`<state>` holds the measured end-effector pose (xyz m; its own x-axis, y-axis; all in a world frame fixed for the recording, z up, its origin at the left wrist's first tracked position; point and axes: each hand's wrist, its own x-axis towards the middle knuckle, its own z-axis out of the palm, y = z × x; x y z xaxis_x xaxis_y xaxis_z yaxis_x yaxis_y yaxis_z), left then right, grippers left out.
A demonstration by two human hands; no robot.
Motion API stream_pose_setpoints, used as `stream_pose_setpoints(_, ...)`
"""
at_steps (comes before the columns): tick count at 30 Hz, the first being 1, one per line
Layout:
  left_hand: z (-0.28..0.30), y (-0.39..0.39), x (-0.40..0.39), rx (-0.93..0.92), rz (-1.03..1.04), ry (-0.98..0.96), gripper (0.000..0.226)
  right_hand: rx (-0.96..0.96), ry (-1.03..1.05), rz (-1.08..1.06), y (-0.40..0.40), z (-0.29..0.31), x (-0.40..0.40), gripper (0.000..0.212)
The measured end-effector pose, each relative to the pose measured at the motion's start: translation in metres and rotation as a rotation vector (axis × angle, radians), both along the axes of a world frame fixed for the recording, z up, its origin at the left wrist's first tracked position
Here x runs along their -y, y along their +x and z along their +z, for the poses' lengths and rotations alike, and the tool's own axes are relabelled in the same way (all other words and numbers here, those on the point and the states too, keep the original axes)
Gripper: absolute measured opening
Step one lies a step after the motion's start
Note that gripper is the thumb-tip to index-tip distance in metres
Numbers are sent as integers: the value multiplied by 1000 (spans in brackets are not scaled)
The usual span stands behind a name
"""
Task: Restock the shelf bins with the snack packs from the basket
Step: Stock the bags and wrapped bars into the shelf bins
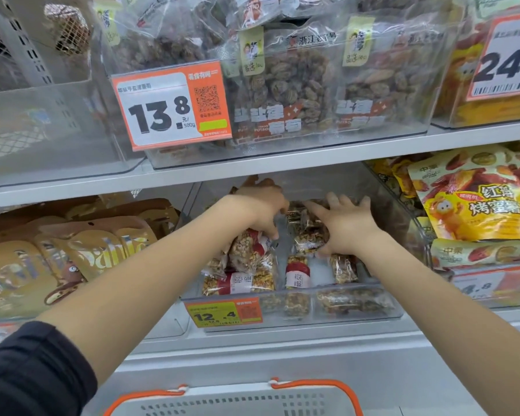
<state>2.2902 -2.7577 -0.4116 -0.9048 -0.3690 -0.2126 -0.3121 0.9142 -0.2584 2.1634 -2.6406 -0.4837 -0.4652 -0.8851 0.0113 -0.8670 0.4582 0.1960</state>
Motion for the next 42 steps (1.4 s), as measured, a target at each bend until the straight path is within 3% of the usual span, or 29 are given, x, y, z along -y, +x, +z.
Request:
stream_pose_setpoints(4, 0, 2, 11, -42, 33, 68, 49, 59, 179, -58, -11, 9, 31, 123)
stream_pose_setpoints(7, -2, 0, 18, -72, 59, 106, 51, 108, 242, -78, -10, 16, 34, 120)
stream_pose_setpoints(12, -6, -14, 32, -84, 111, 158, 57, 96, 224, -36, 2, 31, -1, 82)
stream_pose_setpoints(17, -14, -41, 25, -57, 17, 57, 44, 161, 138, -26, 32, 52, -50, 55)
stream_pose_setpoints(23, -30, -83, 35, 54, 54, 182, 85, 89, -101, 80, 41, 36, -87, 45)
stream_pose_setpoints(26, -43, -92, 36, 118, 103, 276, 89, -7, -230, 107, 32, 22, -88, 46)
stream_pose_setpoints(29, -51, -97, 36, 160, 108, 250, 94, -57, -245, 130, 29, 15, -88, 53)
stream_pose_setpoints(36, -46, -89, 30, 210, 85, 198, 81, 10, 72, 67, 41, 37, -78, 66)
stream_pose_setpoints(40, -34, -54, 29, 46, -64, -32, 40, 4, 400, 19, 40, 58, -60, 73)
stream_pose_setpoints(42, -26, -33, 24, -48, -73, -66, 32, -24, 503, 28, 35, 61, -57, 77)
